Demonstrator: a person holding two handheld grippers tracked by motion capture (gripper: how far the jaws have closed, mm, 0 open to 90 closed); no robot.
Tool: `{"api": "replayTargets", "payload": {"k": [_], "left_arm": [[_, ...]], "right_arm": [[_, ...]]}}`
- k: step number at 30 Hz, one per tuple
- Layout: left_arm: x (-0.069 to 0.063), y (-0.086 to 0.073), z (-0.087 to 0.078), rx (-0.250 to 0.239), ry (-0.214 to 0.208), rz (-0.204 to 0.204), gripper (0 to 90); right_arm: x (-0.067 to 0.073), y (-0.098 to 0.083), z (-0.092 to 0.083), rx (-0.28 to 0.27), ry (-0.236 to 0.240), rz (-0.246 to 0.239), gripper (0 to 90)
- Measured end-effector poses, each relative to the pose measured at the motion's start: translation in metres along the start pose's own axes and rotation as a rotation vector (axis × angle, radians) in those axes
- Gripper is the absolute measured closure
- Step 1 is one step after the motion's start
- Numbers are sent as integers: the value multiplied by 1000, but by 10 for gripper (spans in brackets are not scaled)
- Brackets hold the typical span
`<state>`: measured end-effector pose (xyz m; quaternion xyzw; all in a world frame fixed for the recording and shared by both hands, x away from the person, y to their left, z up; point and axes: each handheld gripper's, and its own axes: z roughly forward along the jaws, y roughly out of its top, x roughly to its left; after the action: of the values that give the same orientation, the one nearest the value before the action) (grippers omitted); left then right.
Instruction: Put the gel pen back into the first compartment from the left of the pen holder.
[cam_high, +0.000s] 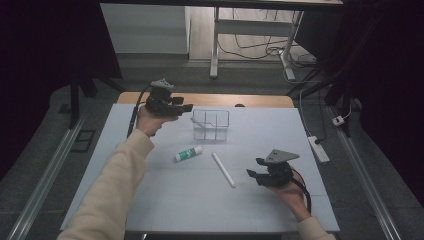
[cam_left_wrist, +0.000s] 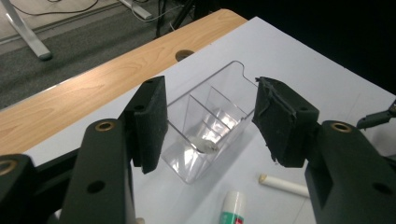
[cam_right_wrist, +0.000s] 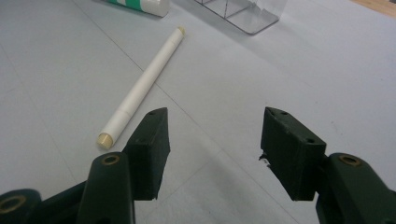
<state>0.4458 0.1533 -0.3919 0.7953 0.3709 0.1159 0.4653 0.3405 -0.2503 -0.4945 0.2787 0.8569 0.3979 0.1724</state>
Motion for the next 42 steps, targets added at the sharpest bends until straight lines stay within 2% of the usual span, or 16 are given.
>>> {"api": "replayTargets", "payload": {"k": [9,13,15,19,24,31,38,42], "left_arm": [[-7,-22,-9,0,-35,20,464],[-11,-33,-11,7,-32,25,467],[-14,-40,-14,15,-23,41,467],[-20,-54,-20,4,-41,34,466],[-29,-79,-28,35,-18,58,456],[-32,-105,-40,62,11,47,434],[-37,-124,-52,58,14,47,422],[-39,-138,-58,60,16,33,414]], "right_arm": [[0,0,0,1,-6,1,411],[-1,0,0,0,-8,1,411],[-1,0,-1,1,-9,0,411],[-1,1,-1,0,-9,0,411],[-2,1,-2,-6,-10,1,411],[-2,1,-1,-3,-13,-2,411],[-2,1,-1,-3,-16,1,411],[-2,1,-2,-3,-21,4,411]]}}
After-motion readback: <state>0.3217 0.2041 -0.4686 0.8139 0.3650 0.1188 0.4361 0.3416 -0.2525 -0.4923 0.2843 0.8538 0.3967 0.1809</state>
